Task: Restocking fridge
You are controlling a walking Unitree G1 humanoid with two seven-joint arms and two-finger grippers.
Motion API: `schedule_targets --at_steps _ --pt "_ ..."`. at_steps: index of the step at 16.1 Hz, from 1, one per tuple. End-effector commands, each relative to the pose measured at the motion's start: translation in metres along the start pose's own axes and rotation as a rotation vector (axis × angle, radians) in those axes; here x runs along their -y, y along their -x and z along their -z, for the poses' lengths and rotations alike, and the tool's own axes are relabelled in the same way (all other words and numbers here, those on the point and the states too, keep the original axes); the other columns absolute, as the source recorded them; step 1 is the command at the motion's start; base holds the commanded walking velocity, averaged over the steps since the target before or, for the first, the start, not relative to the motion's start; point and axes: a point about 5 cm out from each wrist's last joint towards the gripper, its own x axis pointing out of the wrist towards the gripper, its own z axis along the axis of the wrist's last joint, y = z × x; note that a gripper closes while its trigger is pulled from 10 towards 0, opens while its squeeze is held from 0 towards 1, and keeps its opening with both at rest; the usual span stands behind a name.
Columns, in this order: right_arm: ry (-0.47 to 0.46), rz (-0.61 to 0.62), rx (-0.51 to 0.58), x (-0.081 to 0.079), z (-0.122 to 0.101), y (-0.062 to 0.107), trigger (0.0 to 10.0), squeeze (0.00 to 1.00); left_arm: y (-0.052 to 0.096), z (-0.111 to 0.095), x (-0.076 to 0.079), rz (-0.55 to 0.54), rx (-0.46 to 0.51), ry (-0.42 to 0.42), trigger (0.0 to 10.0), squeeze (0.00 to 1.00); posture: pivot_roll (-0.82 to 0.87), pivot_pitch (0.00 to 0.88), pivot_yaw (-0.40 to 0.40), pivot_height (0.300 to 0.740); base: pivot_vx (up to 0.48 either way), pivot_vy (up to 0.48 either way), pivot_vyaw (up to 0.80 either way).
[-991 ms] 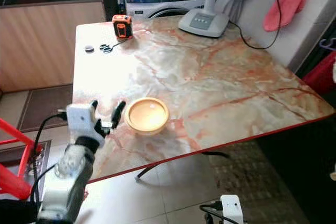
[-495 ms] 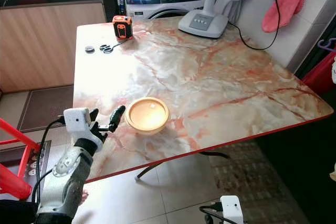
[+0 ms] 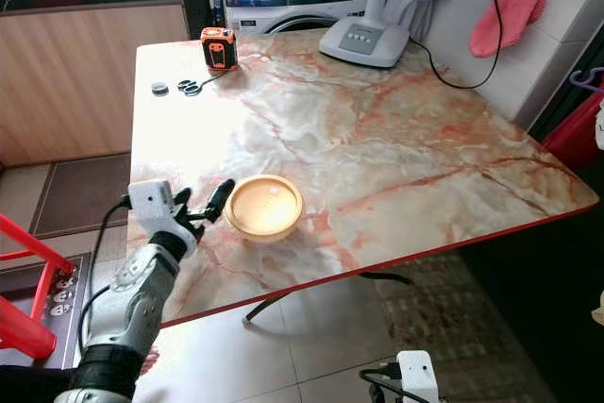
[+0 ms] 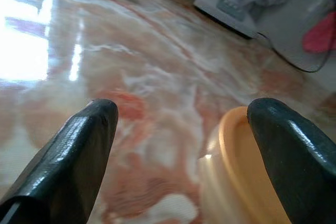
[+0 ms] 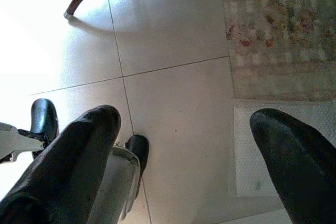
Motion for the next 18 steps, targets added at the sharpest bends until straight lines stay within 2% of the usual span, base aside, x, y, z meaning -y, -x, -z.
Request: schedule_targets --at_steps 1,4,7,11,14,18 --pt "-0.001 0.014 -0.002 0.004 0.0 0.001 10.0 0.0 -0.003 0.003 0.002 0.022 -0.014 0.028 10.0 0.0 -0.11 0.037 -0.062 0.74 0.0 0.0 0.0" --pt "-0.006 0.02 -0.001 0.004 -0.001 0.001 10.0 0.0 -0.009 0.008 0.007 0.061 -0.042 0.055 10.0 0.0 -0.12 0.037 -0.059 0.74 0.0 0.0 0.0" --pt "-0.01 0.024 0.0 0.004 -0.001 0.0 10.0 0.0 -0.008 0.02 0.01 0.103 -0.111 0.004 10.0 0.0 -0.12 0.034 -0.054 0.74 0.0 0.0 0.0" --pt "-0.014 0.027 0.001 0.004 -0.002 0.0 10.0 0.0 -0.007 0.031 0.013 0.154 -0.18 0.025 10.0 0.0 -0.13 0.031 -0.049 0.74 0.0 0.0 0.0" --pt "-0.019 0.025 0.001 0.003 -0.001 0.0 10.0 0.0 -0.009 0.036 0.014 0.178 -0.223 -0.006 10.0 0.0 -0.12 0.031 -0.046 0.74 0.0 0.0 0.0" --pt "-0.018 0.019 0.001 0.001 0.001 0.0 10.0 0.0 -0.01 0.023 0.003 0.108 -0.158 -0.033 10.0 0.0 -0.11 0.028 -0.044 0.74 0.0 0.0 0.0"
